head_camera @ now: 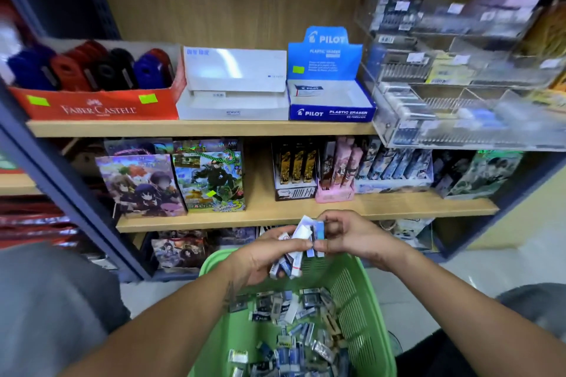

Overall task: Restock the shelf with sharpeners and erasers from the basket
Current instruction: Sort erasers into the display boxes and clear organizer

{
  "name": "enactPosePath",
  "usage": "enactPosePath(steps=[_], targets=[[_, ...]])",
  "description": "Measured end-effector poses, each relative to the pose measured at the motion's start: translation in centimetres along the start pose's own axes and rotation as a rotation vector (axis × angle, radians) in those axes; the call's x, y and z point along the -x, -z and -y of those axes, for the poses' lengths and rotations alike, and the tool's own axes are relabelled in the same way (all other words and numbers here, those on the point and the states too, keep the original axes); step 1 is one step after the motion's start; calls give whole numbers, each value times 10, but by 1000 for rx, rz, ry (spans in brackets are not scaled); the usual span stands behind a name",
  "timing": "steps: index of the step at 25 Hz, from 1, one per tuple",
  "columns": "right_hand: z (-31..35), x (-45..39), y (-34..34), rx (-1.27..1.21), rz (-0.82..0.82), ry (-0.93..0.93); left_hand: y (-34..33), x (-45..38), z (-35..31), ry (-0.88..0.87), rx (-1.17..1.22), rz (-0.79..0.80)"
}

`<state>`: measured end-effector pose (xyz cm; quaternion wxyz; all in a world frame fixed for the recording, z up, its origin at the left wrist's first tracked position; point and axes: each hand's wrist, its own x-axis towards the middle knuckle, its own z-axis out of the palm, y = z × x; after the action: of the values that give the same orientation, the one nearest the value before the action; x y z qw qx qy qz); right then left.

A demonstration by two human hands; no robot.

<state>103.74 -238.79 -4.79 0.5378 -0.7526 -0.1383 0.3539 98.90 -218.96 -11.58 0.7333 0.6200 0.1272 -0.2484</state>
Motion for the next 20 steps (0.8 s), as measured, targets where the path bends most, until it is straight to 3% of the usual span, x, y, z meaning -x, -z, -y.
enactPosePath(steps=[4,12,16,20], targets=[[-1,9,-8,-13,-68,-4,-15,15,-9,0,72,43],[0,10,-23,-43,-193,41,-17,16,-13,-30,47,-95],[10,14,-21,-98,-171,80,-13,25,-36,-121,-67,-128],[22,22,-13,-58,-67,-11,-9,34,-45,-126,-122,-65]])
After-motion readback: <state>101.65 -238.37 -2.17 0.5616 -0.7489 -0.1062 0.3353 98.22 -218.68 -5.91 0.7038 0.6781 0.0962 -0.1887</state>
